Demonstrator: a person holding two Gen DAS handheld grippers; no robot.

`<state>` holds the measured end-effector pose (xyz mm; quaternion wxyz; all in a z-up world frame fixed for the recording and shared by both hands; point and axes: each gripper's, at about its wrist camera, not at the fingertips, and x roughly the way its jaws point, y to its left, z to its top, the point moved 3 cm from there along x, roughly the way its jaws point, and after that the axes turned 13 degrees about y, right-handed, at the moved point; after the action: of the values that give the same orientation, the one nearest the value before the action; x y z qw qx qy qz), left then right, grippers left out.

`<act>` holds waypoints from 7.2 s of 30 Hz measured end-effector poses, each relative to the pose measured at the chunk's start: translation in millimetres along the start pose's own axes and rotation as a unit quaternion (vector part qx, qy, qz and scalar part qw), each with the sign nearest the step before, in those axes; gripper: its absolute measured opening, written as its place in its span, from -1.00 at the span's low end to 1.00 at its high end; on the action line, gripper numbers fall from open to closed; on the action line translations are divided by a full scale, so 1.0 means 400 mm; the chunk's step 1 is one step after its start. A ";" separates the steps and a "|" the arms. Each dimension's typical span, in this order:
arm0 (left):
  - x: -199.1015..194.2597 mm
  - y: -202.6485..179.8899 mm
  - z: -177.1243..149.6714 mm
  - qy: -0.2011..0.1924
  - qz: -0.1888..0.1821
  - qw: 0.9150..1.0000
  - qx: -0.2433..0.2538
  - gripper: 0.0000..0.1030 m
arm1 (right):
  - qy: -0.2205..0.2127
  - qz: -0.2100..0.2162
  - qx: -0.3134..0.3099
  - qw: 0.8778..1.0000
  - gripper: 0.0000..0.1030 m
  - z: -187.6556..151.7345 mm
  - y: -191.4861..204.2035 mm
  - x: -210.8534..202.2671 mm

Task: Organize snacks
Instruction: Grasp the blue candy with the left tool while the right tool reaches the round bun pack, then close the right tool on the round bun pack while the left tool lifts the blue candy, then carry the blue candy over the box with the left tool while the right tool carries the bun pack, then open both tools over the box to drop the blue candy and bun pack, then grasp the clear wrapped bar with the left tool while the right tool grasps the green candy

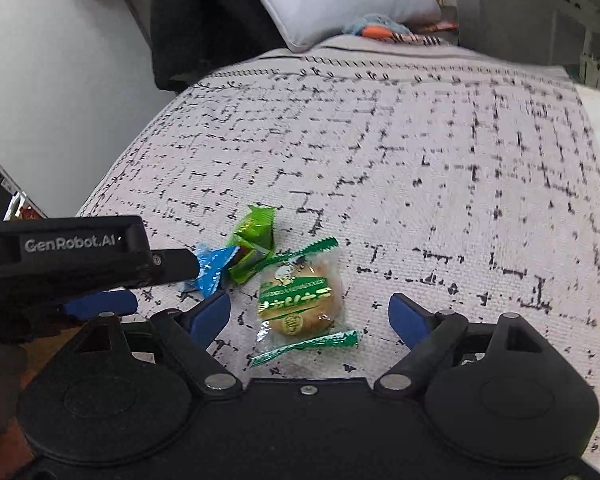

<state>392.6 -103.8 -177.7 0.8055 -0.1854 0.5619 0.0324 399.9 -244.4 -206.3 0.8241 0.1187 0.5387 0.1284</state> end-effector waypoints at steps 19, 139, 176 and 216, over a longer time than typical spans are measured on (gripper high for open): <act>0.101 -0.022 0.028 0.005 0.023 1.000 -0.011 -0.06 | -0.009 -0.021 -0.016 1.000 0.06 0.014 -0.007 0.039; -0.469 0.484 0.023 -0.004 0.012 1.000 -0.002 0.39 | -0.061 -0.001 -0.028 0.998 0.26 -0.100 0.579 -0.237; -0.363 0.269 -0.012 0.008 0.015 0.999 0.039 0.99 | -0.089 0.003 -0.003 0.996 0.99 -0.032 0.218 -0.228; 0.072 0.054 0.164 0.120 0.096 0.976 0.157 0.27 | 0.011 0.048 0.016 0.999 0.15 0.097 0.060 0.107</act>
<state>456.3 -66.3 -189.9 0.7444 -0.0042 0.6678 -0.0012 450.0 -209.7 -219.9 0.8092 0.1560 0.5434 0.1601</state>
